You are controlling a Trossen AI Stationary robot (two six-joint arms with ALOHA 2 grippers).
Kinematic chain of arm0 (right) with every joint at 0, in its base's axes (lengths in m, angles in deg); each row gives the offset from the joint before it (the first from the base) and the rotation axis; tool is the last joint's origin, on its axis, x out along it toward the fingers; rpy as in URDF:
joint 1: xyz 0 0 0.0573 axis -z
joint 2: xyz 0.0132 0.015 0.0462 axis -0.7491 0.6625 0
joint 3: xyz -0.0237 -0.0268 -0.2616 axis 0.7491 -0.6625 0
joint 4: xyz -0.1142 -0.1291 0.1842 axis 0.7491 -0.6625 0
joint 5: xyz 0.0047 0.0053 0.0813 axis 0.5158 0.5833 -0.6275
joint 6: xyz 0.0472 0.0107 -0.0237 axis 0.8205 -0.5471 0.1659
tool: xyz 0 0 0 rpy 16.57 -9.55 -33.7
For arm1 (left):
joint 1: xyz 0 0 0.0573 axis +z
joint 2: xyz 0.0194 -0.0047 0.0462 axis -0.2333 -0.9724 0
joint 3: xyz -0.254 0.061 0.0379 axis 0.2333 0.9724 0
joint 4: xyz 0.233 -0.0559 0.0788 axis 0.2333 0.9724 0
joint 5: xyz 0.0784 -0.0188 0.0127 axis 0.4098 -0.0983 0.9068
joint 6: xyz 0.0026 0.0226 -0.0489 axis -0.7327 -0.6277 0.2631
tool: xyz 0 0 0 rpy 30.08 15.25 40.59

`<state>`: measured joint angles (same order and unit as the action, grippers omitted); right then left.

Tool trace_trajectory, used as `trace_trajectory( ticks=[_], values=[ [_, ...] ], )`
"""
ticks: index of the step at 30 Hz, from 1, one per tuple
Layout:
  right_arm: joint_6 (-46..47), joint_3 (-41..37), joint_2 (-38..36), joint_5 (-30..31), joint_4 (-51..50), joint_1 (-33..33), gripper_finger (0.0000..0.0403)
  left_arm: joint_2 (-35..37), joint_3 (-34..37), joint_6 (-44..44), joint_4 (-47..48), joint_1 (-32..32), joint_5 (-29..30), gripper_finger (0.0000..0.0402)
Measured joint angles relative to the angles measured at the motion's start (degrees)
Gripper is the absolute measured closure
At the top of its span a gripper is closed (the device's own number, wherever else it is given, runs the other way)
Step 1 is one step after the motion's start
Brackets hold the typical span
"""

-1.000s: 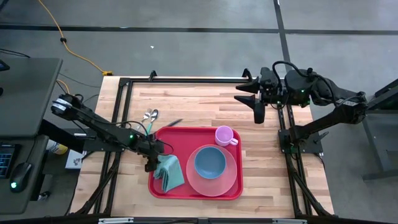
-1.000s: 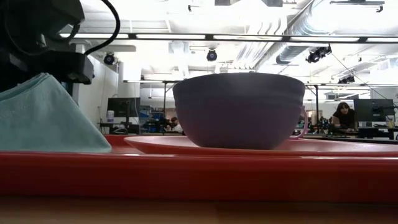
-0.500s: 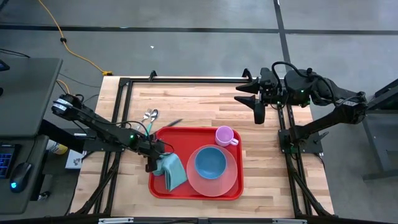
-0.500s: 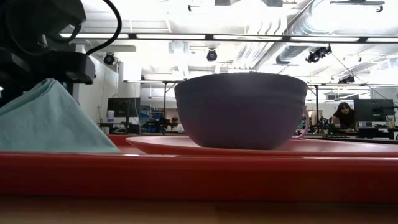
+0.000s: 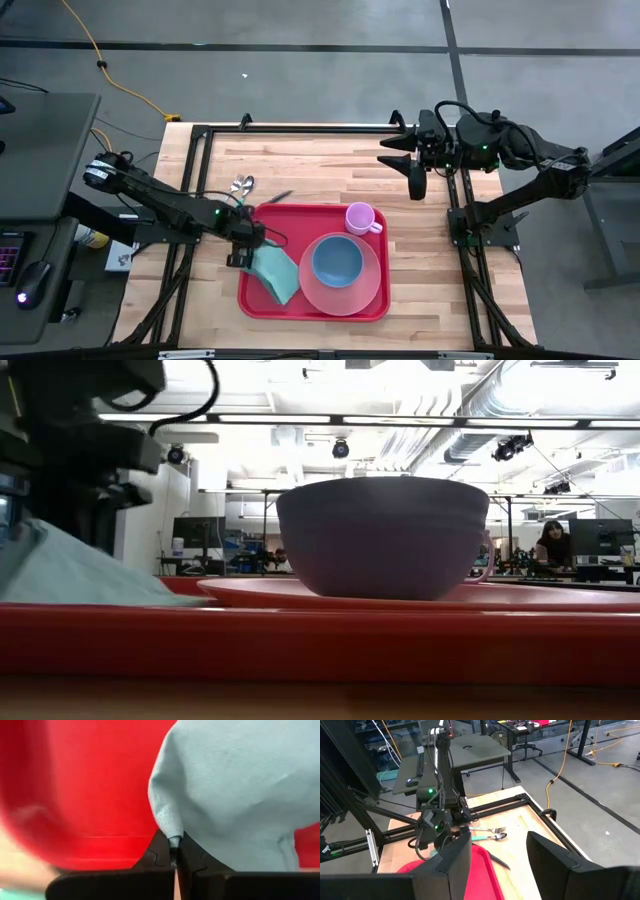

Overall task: Set up tray
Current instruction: Put the blue napkin into the pink serving tray

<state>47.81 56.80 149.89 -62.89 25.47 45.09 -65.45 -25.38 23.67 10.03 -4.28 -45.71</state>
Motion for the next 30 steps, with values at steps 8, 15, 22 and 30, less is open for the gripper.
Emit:
trace_trajectory(
  ticks=[8,15,22,30],
  values=[
    [0.1,0.0,0.0,0.0,-1.4,0.0,0.0233,0.0,-5.9,-24.0,3.8,6.7,-1.9,0.0377],
    [0.2,0.0,0.0,0.0,-1.4,0.0,0.0233,0.1,-7.1,-42.3,6.5,11.4,-6.0,0.0377],
    [0.2,0.0,0.0,0.0,-1.4,0.0,0.0233,-0.3,-7.1,-52.2,6.6,16.6,-6.3,0.0377],
    [0.2,0.0,0.0,0.4,-1.3,0.0,0.0233,-0.3,-7.1,-66.8,2.7,17.8,-8.4,0.0377]
  ],
)
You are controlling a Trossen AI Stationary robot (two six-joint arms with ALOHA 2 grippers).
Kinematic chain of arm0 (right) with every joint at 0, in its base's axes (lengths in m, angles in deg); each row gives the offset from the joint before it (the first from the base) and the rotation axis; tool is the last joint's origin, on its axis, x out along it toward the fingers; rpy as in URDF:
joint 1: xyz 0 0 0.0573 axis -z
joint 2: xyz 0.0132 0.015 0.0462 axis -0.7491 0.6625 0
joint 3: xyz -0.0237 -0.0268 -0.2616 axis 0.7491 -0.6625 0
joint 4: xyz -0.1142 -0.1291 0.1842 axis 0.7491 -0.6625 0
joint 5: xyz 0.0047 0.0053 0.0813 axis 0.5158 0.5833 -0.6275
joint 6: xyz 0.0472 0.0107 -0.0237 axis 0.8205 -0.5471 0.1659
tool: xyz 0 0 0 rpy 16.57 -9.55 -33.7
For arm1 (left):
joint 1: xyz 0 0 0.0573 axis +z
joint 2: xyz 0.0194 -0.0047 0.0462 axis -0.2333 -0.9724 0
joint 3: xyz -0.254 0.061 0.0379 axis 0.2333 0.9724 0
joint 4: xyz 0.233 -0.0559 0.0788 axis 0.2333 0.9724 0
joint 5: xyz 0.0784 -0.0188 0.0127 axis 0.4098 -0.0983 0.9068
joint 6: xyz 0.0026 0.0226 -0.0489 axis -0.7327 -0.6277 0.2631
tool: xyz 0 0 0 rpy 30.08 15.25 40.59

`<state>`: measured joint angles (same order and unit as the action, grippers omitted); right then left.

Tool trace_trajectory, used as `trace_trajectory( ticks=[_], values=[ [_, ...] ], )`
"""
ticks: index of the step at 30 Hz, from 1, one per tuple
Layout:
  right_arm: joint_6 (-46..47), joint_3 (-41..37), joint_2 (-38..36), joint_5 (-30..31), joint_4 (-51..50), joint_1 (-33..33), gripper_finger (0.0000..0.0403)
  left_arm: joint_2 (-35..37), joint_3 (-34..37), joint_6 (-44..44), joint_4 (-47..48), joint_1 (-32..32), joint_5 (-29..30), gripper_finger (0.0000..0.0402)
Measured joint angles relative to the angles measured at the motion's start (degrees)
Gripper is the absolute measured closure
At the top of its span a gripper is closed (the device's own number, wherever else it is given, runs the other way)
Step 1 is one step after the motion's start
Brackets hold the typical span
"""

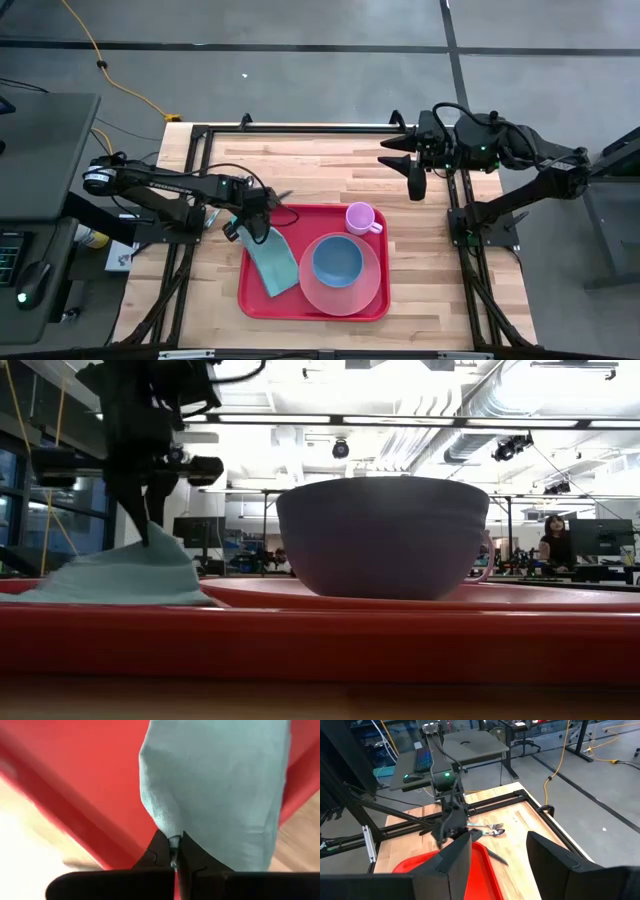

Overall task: Set up tray
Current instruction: Put the blue napkin into the pink serving tray

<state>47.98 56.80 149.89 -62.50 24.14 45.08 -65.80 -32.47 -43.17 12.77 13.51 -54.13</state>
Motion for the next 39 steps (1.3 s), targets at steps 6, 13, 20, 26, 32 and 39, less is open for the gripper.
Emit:
trace_trajectory(
  ticks=[6,13,20,26,32,39],
  values=[
    [0.0,0.0,0.0,1.0,0.2,0.0,0.0233,-0.3,0.0,-11.5,-4.4,0.0,-2.3,0.0377],
    [0.4,0.0,0.0,1.2,0.1,0.0,0.0233,-2.0,-0.1,-22.8,-6.9,0.0,-7.6,0.0377],
    [0.5,0.0,0.0,1.2,0.1,0.0,0.0233,-7.3,-0.1,-30.0,-9.6,-0.1,-10.2,0.0377],
    [0.7,0.0,0.0,1.2,0.2,0.0,0.0233,-11.8,-3.5,-35.8,-9.8,-0.1,-9.7,0.0377],
    [0.9,0.0,0.0,1.2,0.2,0.0,0.0233,-15.6,-8.2,-39.9,-8.3,-0.1,-8.4,0.0377],
    [1.1,0.0,0.0,1.1,0.2,0.0,0.0233,-17.7,-10.6,-37.6,-7.8,0.0,-5.9,0.0376]
  ],
)
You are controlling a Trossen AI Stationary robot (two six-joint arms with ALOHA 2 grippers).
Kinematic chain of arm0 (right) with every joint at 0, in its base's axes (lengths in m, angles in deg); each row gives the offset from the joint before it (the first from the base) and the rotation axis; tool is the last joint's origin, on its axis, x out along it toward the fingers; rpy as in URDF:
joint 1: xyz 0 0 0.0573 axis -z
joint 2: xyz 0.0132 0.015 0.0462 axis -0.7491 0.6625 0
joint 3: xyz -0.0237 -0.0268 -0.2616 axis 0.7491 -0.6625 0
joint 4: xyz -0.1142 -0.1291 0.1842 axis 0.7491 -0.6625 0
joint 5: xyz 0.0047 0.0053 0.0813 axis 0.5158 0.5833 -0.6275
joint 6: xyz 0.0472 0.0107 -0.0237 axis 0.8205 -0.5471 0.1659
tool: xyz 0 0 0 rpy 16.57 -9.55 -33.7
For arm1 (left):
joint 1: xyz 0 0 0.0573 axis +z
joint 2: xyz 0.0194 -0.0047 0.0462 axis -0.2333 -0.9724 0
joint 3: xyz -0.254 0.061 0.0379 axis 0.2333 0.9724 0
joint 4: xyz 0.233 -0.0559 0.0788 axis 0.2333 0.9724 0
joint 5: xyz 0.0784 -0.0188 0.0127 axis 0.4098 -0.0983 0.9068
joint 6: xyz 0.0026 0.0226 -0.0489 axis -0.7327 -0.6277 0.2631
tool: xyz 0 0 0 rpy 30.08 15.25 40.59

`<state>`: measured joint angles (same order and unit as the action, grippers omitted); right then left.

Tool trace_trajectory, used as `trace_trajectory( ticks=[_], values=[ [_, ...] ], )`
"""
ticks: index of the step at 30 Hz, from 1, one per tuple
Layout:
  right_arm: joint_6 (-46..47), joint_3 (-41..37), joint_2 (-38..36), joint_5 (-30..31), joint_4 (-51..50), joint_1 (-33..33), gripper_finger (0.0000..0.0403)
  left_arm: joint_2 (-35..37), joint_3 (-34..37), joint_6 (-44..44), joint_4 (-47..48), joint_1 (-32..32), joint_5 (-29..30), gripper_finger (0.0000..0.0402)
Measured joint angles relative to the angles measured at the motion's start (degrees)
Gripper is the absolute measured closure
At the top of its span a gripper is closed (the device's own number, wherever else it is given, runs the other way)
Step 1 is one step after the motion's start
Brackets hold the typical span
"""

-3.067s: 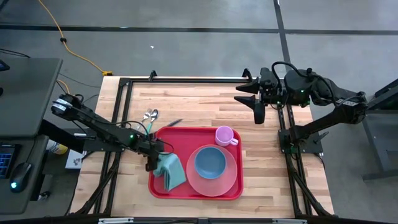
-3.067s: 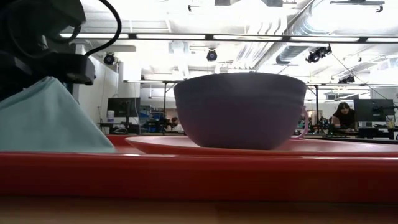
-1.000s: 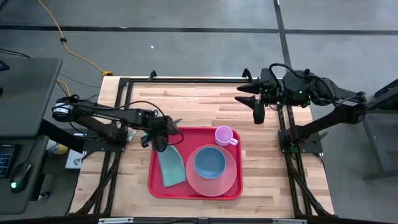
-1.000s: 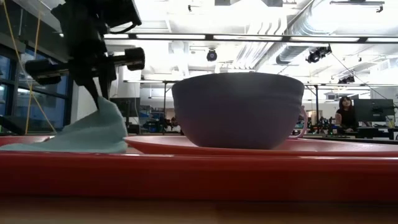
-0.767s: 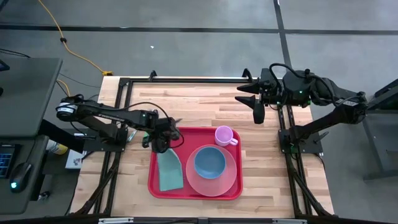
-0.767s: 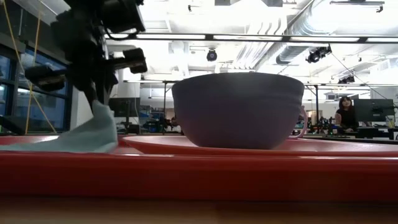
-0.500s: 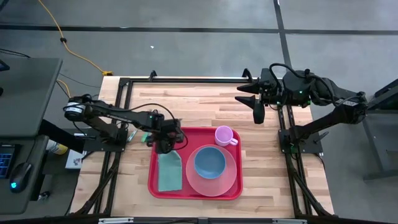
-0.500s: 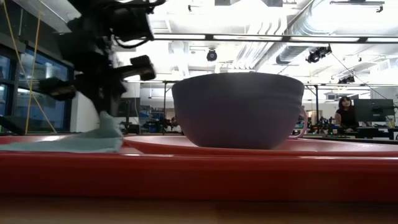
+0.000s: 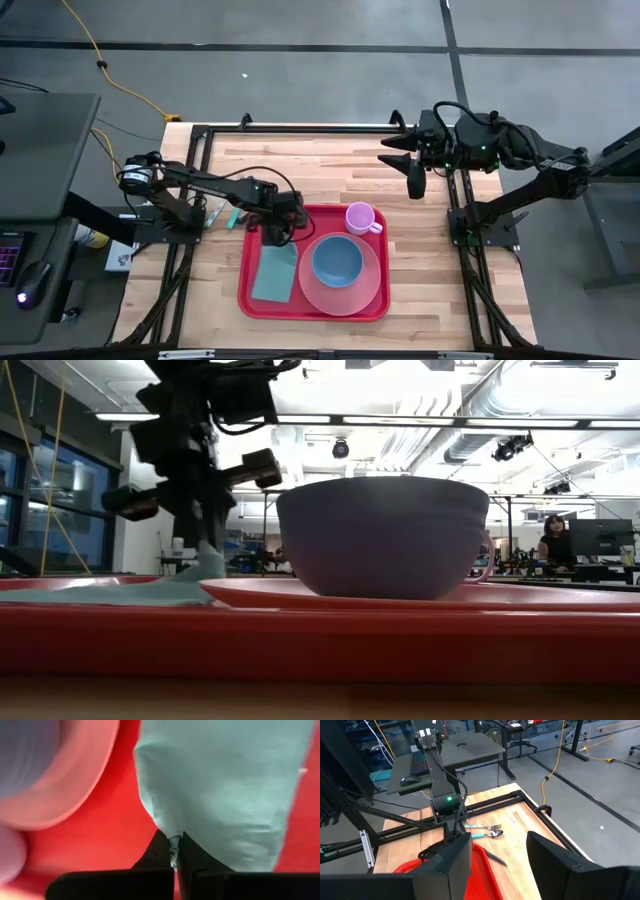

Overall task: Set up tray
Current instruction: Put the blue napkin into the pink serving tray

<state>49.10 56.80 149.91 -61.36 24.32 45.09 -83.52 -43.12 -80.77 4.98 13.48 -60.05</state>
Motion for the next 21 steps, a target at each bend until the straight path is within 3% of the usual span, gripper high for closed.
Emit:
trace_trajectory(
  ticks=[2,7,12,17,21],
  values=[
    [0.0,0.0,0.0,-0.1,0.0,0.0,0.0233,0.0,0.0,2.6,-1.5,0.0,2.3,0.0355],
    [-0.1,0.0,0.0,-0.3,-0.2,0.0,0.0233,0.0,0.0,10.5,-3.1,0.0,6.0,0.0257],
    [-0.2,0.0,0.0,-0.4,-0.6,0.0,0.0233,0.0,0.0,18.2,-3.5,0.0,6.3,0.0178],
    [-0.2,0.0,0.0,-0.4,-0.9,0.0,0.0233,0.0,0.0,20.4,-3.8,0.0,9.4,0.0138],
    [-0.2,0.0,0.0,-0.4,-1.0,0.0,0.0233,0.0,0.0,27.6,-3.8,0.0,14.8,0.0131]
  ],
)
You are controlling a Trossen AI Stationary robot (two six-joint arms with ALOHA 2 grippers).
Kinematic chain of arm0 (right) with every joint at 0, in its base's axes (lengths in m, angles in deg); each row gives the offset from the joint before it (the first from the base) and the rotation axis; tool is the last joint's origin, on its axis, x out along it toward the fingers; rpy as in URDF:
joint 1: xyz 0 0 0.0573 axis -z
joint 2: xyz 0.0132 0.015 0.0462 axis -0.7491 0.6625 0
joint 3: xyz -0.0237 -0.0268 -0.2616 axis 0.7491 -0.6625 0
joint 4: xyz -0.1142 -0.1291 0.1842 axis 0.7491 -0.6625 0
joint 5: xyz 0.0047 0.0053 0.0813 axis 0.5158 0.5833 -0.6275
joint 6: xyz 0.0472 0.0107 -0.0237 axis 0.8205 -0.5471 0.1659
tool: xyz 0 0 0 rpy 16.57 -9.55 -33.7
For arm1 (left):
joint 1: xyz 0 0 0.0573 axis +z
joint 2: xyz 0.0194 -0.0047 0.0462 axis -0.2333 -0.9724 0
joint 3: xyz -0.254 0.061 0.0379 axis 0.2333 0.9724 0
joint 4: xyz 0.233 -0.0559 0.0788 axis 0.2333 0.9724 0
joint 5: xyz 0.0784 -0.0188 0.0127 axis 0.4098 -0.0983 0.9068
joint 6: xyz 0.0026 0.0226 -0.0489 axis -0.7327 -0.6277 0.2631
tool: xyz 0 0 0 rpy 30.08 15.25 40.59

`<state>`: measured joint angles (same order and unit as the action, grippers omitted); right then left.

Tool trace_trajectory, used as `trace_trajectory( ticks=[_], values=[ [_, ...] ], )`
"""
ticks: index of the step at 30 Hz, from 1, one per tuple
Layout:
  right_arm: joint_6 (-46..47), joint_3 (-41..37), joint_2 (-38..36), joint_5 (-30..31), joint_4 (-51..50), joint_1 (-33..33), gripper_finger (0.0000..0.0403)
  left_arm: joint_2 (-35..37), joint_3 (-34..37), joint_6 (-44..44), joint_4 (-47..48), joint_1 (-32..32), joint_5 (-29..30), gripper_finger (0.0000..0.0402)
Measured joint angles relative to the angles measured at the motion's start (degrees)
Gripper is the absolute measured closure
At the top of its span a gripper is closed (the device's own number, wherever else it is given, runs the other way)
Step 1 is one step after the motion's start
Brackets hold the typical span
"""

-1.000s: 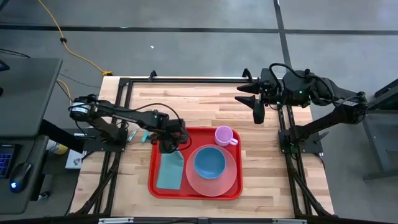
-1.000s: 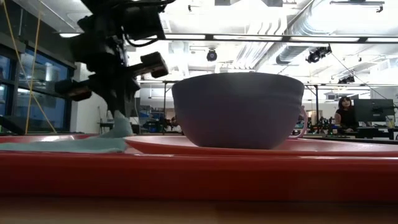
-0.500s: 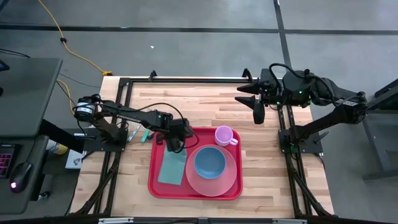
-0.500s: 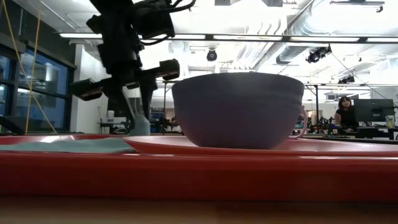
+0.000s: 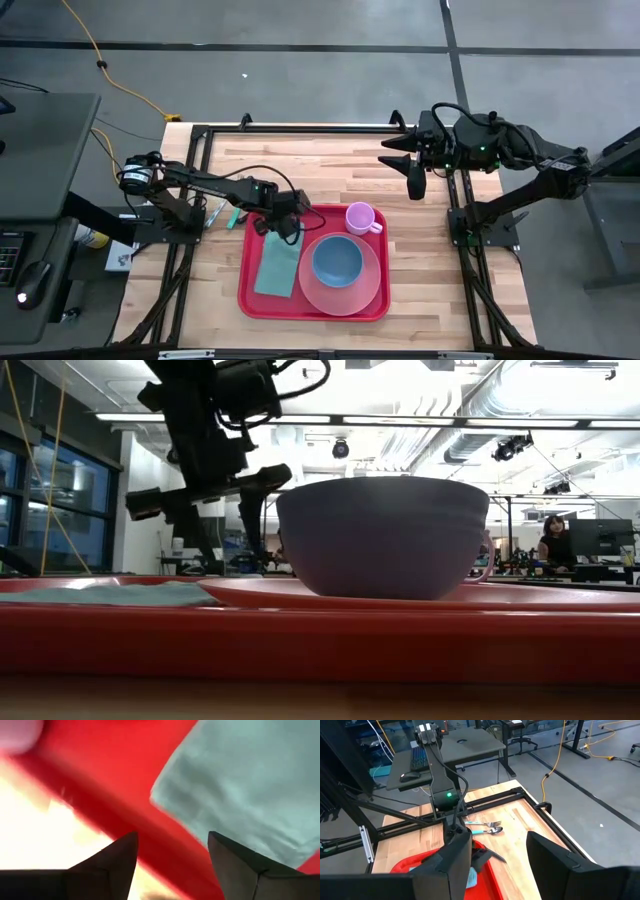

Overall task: Set up tray
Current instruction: Put the blue napkin into the pink serving tray

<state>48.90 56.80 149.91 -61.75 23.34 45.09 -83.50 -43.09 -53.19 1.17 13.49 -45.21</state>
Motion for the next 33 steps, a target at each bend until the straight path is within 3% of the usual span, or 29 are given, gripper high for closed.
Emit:
trace_trajectory(
  ticks=[4,7,14,22,33],
  values=[
    [0.0,0.0,0.0,0.0,0.0,0.0,0.0233,0.0,0.0,6.8,0.9,0.0,1.2,0.0148],
    [0.0,0.0,0.0,0.0,0.0,0.0,0.0233,0.0,0.0,13.3,2.8,-0.5,-1.0,0.0187],
    [0.0,0.0,0.0,0.0,-0.3,0.0,0.0233,0.8,0.1,25.6,8.2,-1.5,-3.1,0.0378],
    [0.0,0.0,0.0,0.0,-0.6,0.0,0.0233,2.0,0.1,45.6,10.3,-3.2,-3.6,0.0391],
    [0.0,0.0,0.0,0.0,-0.9,0.0,0.0233,3.9,0.1,69.4,13.3,-13.8,-0.9,0.0393]
  ],
)
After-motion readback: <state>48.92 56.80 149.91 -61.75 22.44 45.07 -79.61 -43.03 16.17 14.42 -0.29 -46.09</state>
